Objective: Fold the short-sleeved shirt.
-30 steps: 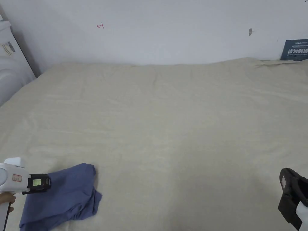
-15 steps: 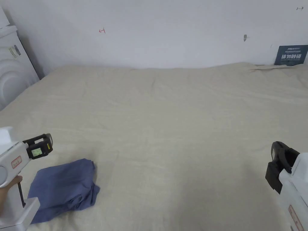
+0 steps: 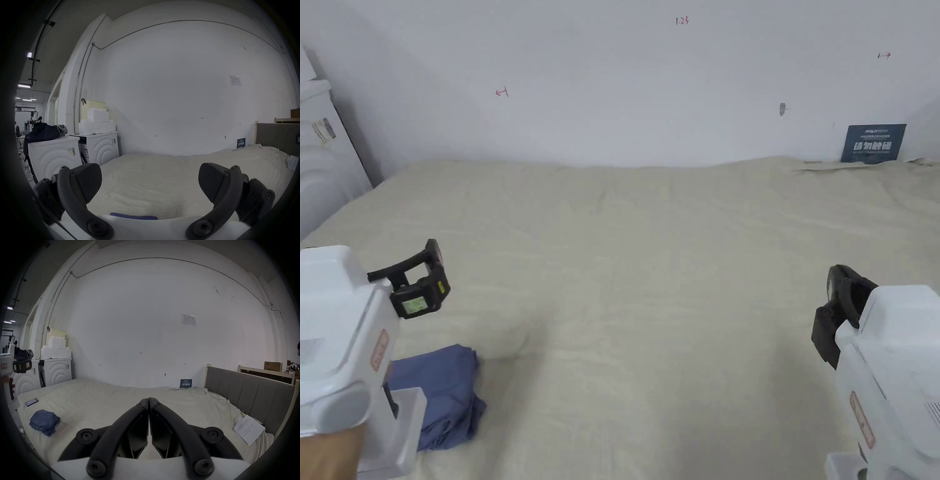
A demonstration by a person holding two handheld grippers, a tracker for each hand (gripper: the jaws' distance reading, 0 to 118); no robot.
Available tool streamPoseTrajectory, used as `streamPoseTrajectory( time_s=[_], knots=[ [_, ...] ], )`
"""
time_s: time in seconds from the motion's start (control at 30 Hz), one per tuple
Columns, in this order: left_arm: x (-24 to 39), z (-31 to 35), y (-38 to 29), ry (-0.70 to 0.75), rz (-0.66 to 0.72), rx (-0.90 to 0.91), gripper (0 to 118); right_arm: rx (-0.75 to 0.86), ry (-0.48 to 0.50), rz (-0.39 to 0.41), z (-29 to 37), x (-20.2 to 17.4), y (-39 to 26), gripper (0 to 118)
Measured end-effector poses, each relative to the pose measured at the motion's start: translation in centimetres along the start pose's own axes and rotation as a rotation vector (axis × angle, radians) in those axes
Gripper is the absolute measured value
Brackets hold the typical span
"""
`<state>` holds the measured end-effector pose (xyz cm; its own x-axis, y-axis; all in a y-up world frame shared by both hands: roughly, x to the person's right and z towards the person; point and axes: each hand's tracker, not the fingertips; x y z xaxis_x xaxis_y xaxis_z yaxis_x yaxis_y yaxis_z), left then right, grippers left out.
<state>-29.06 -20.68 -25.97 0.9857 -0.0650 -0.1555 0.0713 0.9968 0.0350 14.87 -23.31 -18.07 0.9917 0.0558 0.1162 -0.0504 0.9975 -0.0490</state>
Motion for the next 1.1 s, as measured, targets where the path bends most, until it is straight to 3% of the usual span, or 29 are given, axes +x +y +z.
streamPoseTrajectory(
  time_s=[0.27,0.37,0.47,0.57,0.6,0.63,0.73,1.1],
  knots=[
    [6.1,2.5,-2.0,-0.079,0.029,0.018,118,0.01,-0.015,-0.007,0.3,0.7,-0.1,0],
    [8.1,3.7,-2.7,-0.13,0.046,0.035,105,0.009,-0.02,-0.012,0.6,1.0,-0.4,0],
    [9.8,4.5,-3.2,-0.164,0.024,0.035,73,0.011,-0.029,-0.016,1.0,1.4,-0.5,0],
    [10.8,5.0,-3.8,-0.208,0.044,0.039,34,0.011,-0.037,-0.019,1.2,1.7,-0.6,0],
    [11.2,5.4,-3.9,-0.222,0.053,0.036,15,0.011,-0.039,-0.021,1.3,1.8,-0.7,0],
    [11.5,5.5,-4.1,-0.236,0.046,0.027,7,0.01,-0.041,-0.02,1.4,1.9,-0.8,0],
    [12.8,5.9,-4.7,-0.248,0.008,0.012,0,0.008,-0.048,-0.025,1.6,2.1,-0.9,0],
    [14.5,7.0,-6.3,-0.269,-0.002,0.016,0,0.017,-0.07,-0.012,2.3,2.3,-0.9,0]
  ],
)
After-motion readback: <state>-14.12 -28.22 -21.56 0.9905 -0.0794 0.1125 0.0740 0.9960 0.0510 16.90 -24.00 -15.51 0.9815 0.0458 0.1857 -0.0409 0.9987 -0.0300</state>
